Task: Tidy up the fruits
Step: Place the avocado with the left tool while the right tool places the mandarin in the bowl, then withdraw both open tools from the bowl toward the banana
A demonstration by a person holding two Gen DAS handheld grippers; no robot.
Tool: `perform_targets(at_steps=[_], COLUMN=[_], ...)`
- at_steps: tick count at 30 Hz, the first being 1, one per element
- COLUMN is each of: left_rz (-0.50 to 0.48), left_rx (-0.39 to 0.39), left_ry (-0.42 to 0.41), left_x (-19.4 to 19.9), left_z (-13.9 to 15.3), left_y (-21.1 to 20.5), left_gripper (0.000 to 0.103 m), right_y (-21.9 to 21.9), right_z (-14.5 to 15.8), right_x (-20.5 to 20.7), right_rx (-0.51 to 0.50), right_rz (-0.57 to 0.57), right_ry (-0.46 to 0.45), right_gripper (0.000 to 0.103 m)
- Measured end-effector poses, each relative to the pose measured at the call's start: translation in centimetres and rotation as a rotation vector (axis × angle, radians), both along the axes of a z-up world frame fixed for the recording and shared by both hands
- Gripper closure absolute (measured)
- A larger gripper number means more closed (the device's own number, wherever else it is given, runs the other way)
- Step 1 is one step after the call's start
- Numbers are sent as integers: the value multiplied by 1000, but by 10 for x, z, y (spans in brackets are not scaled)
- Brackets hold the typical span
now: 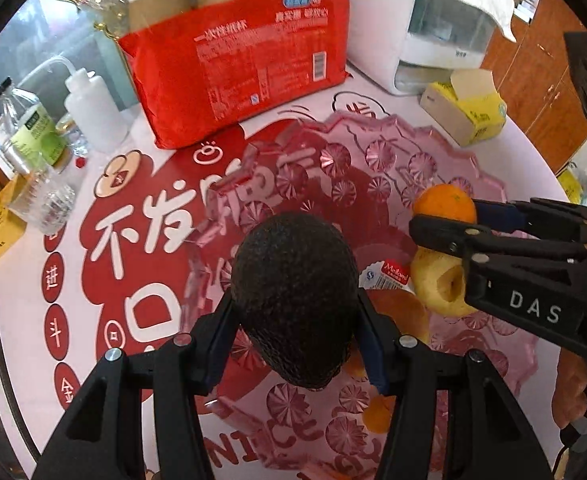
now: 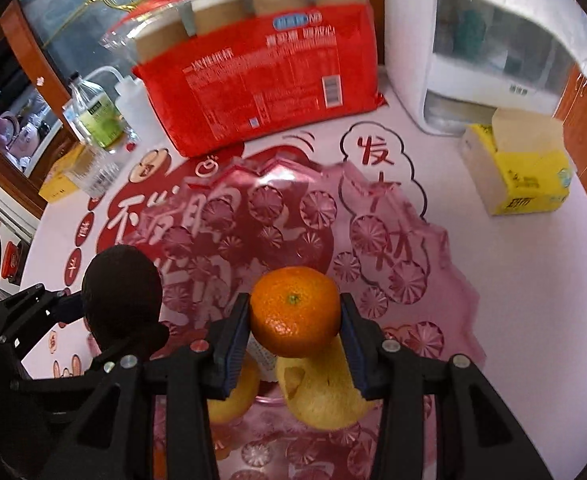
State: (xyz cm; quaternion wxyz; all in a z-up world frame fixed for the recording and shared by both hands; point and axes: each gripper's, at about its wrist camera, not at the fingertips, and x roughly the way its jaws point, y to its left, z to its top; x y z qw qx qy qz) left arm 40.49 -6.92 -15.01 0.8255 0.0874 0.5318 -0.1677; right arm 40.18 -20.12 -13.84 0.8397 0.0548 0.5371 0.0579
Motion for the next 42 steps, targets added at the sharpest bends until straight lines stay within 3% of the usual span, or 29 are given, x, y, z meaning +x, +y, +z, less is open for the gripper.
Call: perform_targets(at_steps=[5,7,9,25,36,42], left_rz=[11,15,23,81,136,173], left_rx=[-9,-14,-13,-8,-26,-43], left_ry=[-18,-50,-100,-184,-255,-298], left_x=[-1,-3,-8,-58,-117,-156], left_z=[3,10,22,86,139,168], left_y=[4,6,9,33,51,63], left_gripper=[45,26,19,16,12,11], right_y=[1,1,1,7,12,12], right_z=[-2,-2,0,54,112,146], right_x=[3,1,0,-39,-97,-137], right_rx=[15,30,43,87,96,97], right_rz=[0,2,0,8,44,67], right_ry=[5,-4,-14,-98,-190,-253], right_gripper=[57,57,57,55,55,49])
